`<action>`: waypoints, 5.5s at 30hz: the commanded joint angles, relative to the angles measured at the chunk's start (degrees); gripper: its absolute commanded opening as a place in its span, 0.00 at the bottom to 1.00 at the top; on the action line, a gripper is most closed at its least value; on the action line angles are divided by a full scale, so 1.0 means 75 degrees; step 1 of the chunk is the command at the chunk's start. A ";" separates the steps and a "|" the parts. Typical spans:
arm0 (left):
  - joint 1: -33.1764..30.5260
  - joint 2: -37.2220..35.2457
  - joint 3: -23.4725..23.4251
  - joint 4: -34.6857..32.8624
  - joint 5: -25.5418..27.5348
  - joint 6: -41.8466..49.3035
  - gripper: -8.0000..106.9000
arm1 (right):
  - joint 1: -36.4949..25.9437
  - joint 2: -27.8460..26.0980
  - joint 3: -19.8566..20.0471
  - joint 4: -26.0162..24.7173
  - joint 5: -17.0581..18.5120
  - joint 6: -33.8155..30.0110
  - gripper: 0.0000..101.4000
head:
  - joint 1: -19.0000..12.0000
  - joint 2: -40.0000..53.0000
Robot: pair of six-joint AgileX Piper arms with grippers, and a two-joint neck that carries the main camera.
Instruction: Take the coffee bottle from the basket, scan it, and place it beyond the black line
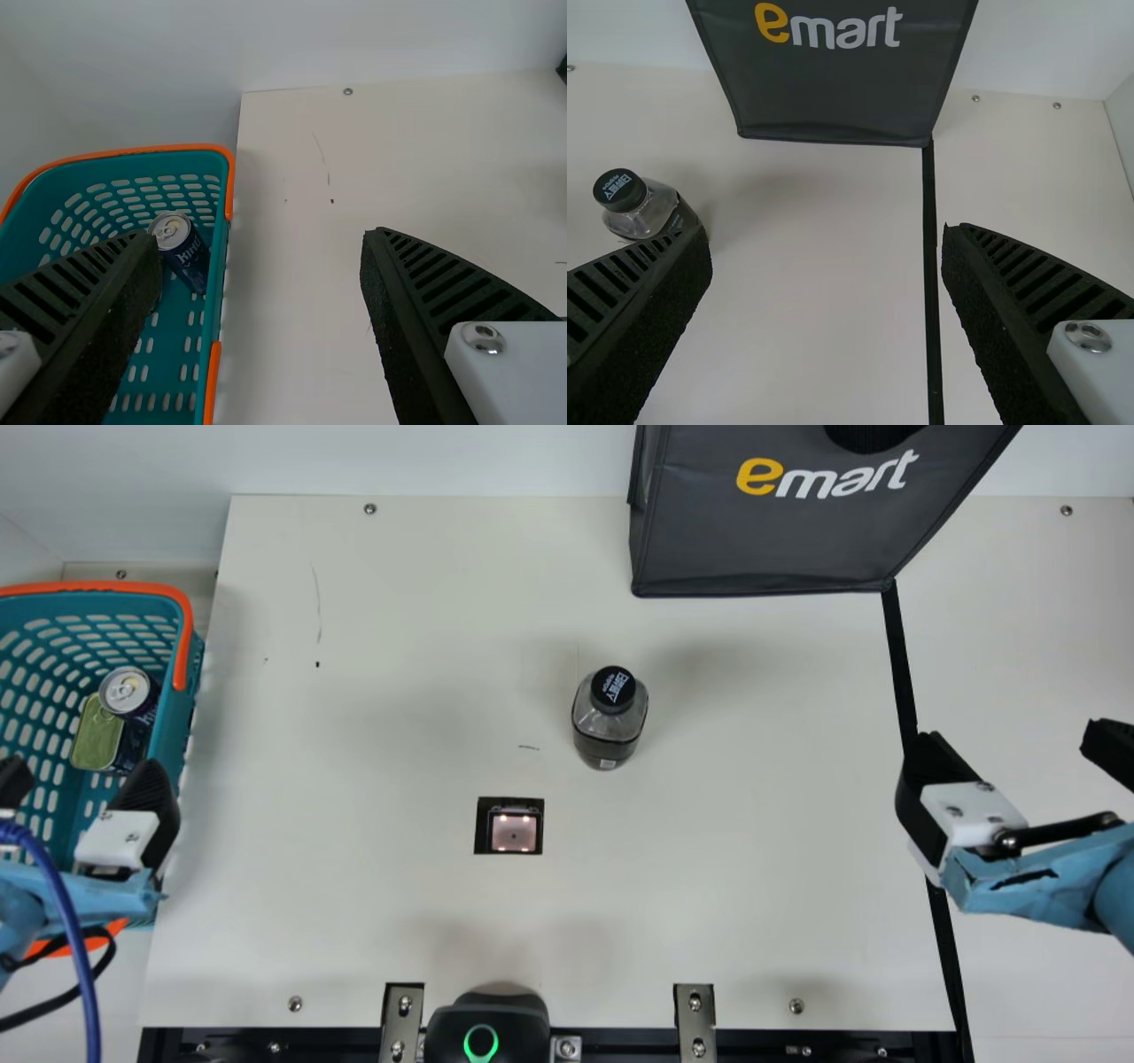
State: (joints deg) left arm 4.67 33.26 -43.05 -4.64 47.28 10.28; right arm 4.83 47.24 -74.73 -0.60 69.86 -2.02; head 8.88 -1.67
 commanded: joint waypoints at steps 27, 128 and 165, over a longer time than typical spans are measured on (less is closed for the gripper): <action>0.0000 0.0000 0.0000 0.0000 0.0000 0.0000 0.85 | 0.1207 0.1363 -0.0401 0.0280 -0.0417 -0.0039 0.90 | -0.0127 0.0012; 0.0000 0.0000 0.0000 0.0000 0.0000 0.0000 0.85 | 0.3581 0.5309 -0.0782 0.1117 -0.1592 -0.0930 0.90 | -0.0127 0.0012; 0.0000 0.0000 0.0000 0.0000 0.0000 0.0000 0.85 | 0.3712 0.5634 -0.0624 0.1028 -0.1807 -0.0954 0.00 | -0.0127 0.0012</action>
State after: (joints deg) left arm 4.67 33.26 -43.05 -4.64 47.28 10.28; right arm 32.77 89.49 -79.20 7.21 55.97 -9.03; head 8.88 -1.67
